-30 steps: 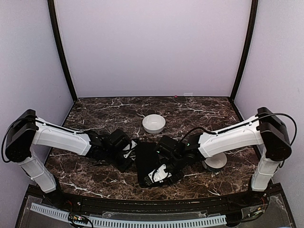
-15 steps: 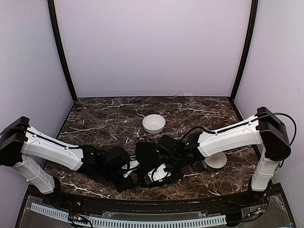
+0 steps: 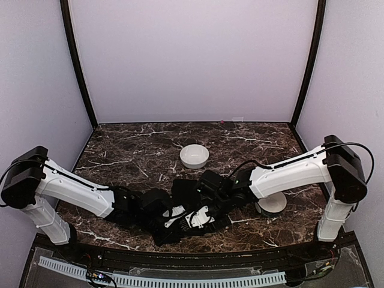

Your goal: Sort the hair-cutting tools

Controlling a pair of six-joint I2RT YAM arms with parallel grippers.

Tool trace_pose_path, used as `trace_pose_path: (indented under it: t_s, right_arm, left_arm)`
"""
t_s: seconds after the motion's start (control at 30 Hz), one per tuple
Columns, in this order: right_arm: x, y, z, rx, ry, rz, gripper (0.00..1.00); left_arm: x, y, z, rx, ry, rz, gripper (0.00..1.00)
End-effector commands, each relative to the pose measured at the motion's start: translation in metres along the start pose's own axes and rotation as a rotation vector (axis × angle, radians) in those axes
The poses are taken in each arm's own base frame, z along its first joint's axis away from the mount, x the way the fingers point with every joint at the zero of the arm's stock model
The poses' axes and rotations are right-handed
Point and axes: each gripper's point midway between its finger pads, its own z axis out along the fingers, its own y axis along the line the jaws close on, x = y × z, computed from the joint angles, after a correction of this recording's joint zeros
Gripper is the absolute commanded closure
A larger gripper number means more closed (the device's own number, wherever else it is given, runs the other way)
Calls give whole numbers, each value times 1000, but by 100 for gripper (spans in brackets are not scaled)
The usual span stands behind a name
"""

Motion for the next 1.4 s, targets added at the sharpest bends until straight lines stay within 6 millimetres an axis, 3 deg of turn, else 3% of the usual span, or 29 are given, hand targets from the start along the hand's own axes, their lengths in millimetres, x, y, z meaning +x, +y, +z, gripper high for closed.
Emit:
trace_pose_path:
  t_s: [0.0,0.17,0.27,0.4,0.47,0.53,0.6,0.83,0.97,1.2,1.37]
  right_arm:
    - [-12,23,22,-86,-64,52,44]
    - [-25,37,22,-129,-72,38,44]
    - [-50,47,17,-170,-111,24,45]
    - [-113,62,-23,-325,-301,41,45]
    - [-130,57,-40,-343,-341,37,45]
    - [-131,41,-48,-282,-335,24,44]
    - [-120,22,-51,-208,-317,36,44]
    - [-23,-73,-63,-14,-253,249,42]
    - [18,-116,-65,43,-257,376,41]
    - [62,-151,-41,55,-228,518,35]
    - [73,-145,-18,-39,-213,560,34]
  left_arm:
    - [-12,10,-9,-90,-35,25,100]
    - [0,37,-32,-222,-16,-60,100]
    - [6,58,-51,-317,-14,-141,100]
    - [11,84,-78,-435,-27,-229,100]
    - [11,92,-87,-467,-42,-234,100]
    - [10,97,-90,-483,-49,-224,100]
    - [9,98,-89,-481,-46,-205,100]
    - [18,111,-73,-504,7,-185,100]
    - [19,117,-67,-508,13,-196,100]
    - [22,125,-63,-535,35,-201,100]
    - [21,130,-64,-539,29,-208,100]
